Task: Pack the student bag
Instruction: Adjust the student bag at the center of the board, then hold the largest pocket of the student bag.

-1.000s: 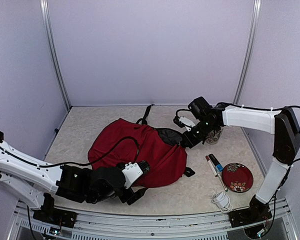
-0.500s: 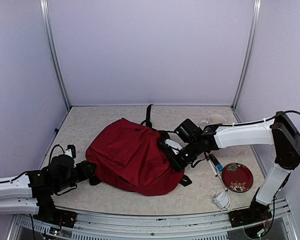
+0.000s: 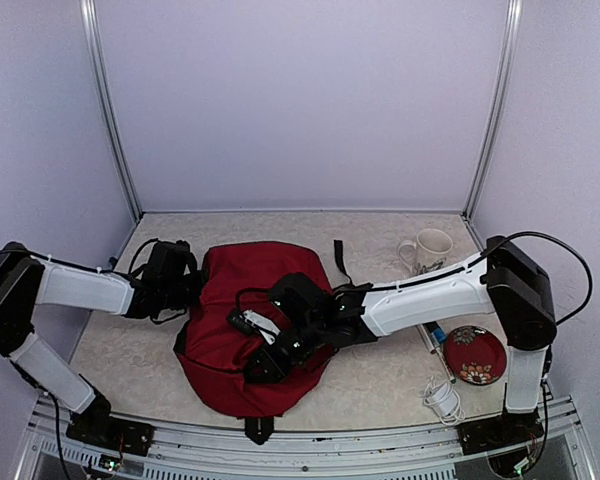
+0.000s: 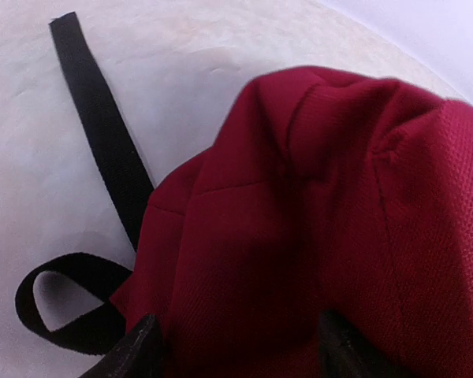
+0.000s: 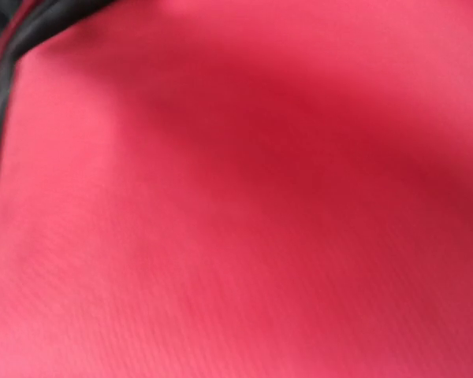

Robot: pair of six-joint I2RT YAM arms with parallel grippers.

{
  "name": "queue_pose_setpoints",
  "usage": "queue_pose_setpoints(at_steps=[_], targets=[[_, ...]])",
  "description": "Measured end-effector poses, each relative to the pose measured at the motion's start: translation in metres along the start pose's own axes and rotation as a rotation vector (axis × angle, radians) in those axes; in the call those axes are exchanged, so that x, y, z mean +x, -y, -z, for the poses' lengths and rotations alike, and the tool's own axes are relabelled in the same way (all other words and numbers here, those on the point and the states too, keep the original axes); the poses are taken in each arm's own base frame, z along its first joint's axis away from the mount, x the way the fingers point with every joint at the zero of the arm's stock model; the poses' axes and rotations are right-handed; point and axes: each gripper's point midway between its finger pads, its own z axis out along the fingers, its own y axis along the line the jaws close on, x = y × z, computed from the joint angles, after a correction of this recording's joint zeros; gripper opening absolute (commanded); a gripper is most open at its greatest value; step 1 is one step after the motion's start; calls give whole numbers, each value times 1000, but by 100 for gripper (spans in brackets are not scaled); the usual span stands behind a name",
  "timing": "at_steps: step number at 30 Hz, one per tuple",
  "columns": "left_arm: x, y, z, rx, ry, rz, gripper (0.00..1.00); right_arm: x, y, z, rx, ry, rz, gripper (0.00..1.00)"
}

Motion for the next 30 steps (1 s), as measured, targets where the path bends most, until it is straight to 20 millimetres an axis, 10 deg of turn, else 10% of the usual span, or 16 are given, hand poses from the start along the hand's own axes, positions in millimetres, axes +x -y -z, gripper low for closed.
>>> queue_pose_setpoints(at_steps=[6, 12, 18, 24, 30], targets=[[-75, 58, -10, 189, 99, -23, 99, -45, 36, 17, 21, 128, -70, 0], [-96, 169, 122, 436, 308, -298, 86, -37, 66, 49, 78, 120, -120, 0], [-8, 231, 211, 650, 237, -665, 67, -16, 39, 77, 33, 55, -126, 0], [100, 205, 211, 642, 85, -1074, 69, -9, 2, 105, -59, 31, -131, 0], [107, 171, 191, 479, 108, -1336, 74, 2, -5, 108, -90, -4, -177, 0]])
